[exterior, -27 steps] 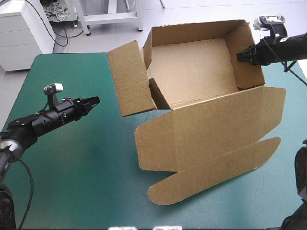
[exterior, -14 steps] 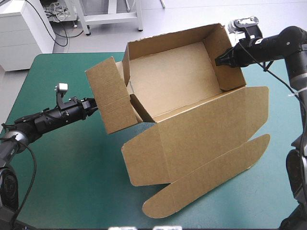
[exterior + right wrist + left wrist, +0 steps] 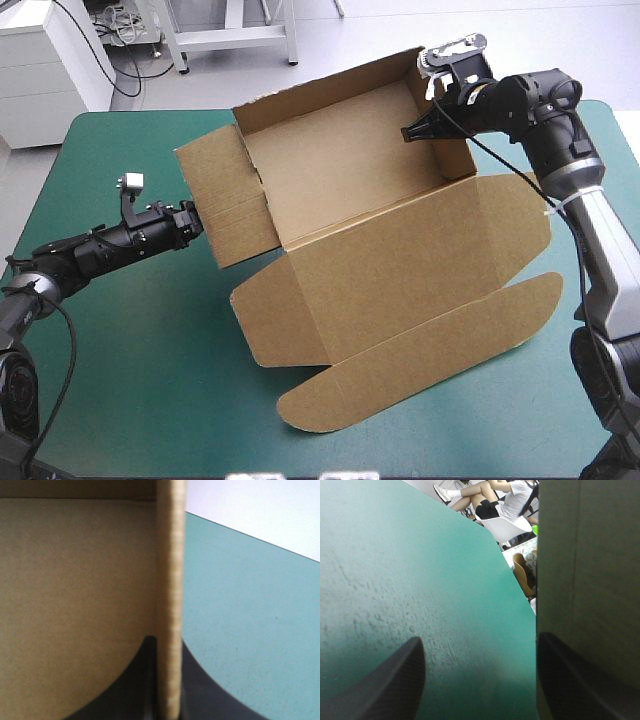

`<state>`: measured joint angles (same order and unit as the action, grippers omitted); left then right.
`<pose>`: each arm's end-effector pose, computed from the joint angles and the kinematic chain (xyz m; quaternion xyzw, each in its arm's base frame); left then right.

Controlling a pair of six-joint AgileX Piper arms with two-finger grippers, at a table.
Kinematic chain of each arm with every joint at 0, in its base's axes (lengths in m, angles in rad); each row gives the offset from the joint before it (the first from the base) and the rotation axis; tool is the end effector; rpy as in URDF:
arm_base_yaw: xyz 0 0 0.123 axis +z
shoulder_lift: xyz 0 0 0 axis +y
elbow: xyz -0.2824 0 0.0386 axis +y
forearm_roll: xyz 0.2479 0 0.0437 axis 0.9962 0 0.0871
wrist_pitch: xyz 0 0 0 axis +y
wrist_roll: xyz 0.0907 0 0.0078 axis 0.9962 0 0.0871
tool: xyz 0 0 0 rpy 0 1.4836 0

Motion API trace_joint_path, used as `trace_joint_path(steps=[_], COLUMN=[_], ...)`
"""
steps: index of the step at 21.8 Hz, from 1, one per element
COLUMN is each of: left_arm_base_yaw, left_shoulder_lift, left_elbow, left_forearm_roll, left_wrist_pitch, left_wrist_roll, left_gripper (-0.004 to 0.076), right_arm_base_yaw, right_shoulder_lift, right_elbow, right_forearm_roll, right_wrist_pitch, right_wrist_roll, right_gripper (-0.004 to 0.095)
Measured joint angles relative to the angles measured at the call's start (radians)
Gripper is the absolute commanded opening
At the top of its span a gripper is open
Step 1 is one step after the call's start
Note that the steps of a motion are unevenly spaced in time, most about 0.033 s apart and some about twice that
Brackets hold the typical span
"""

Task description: Fold the box

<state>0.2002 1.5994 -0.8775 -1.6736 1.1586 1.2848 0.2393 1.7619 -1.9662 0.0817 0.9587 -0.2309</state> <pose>0.3065 -0.0225 0.2585 0.0257 0.7617 -0.5241 0.3800 0.3840 0.1000 0.4298 -0.2031 0.8757 0.0421 0.4360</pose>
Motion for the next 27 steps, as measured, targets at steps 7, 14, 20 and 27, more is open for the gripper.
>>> trace_joint_path(steps=[7, 14, 20, 27], left_arm_base_yaw=[-0.090, -0.126, -0.187, -0.248], left_shoulder_lift=[-0.022, -0.031, -0.035, -0.037], left_elbow=[-0.011, -0.117, -0.215, -0.354], left_forearm_roll=[0.000, 0.000, 0.006, 0.074], left_wrist_pitch=[0.002, 0.002, 0.002, -0.181], left_wrist_roll=[0.038, 0.021, 0.018, -0.125], left_gripper=[0.0507, 0.0520, 0.0520, 0.0520], right_arm_base_yaw=[0.066, 0.066, 0.064, 0.063], right_shoulder_lift=[0.000, 0.000, 0.000, -0.001], right_elbow=[0.000, 0.001, 0.001, 0.001], right_forearm_roll=[-0.121, -0.161, -0.193, -0.211], right_wrist_pitch=[-0.038, -0.048, -0.059, -0.105], right_wrist_roll=[0.079, 0.110, 0.121, 0.158], right_gripper=[-0.0017, -0.0015, -0.0015, -0.0015])
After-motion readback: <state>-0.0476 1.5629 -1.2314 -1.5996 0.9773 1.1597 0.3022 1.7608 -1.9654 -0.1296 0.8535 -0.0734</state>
